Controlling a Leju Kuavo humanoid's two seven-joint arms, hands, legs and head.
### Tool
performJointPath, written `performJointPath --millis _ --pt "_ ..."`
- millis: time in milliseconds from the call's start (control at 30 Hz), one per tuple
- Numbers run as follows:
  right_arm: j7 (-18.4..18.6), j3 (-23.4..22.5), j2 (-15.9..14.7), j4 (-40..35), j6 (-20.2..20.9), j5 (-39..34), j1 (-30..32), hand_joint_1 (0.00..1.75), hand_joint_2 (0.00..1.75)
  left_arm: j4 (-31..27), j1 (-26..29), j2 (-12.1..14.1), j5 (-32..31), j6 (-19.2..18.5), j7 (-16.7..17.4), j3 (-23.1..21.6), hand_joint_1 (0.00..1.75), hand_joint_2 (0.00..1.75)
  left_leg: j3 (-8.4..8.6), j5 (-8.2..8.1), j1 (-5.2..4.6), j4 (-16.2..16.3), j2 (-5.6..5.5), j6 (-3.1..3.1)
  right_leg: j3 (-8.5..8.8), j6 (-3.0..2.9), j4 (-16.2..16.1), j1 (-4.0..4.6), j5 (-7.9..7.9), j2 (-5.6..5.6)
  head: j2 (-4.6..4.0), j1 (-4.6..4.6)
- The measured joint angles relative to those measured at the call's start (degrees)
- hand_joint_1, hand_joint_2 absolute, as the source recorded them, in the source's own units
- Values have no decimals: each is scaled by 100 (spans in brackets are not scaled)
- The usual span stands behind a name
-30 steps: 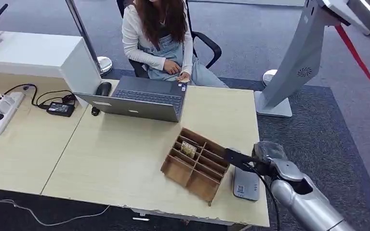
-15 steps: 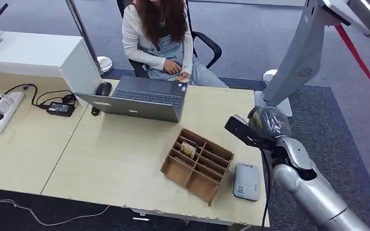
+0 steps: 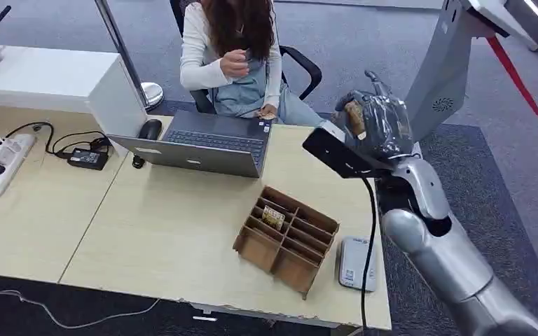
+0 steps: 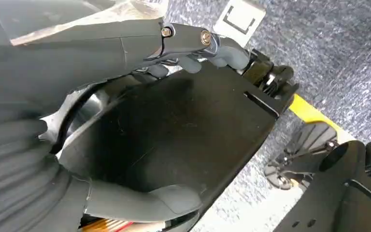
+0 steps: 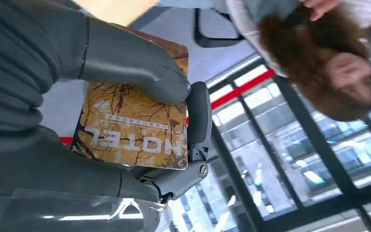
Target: Pass the card to the sensor for recognition and then transmit it.
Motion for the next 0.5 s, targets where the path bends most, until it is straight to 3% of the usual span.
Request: performJointPath --millis 167,500 --pt "-7 210 614 263 2 -33 -626 175 175 7 -2 0 188 -90 13 127 0 175 -4 4 0 0 -8 -5 -2 0 4 0 0 -2 0 0" --pt "-376 632 1886 1769 -479 -218 -1442 175 175 11 -45 15 356 -297 13 321 0 175 -10 4 -1 -2 -7 -6 -10 -4 7 -2 -3 -2 0 -2"
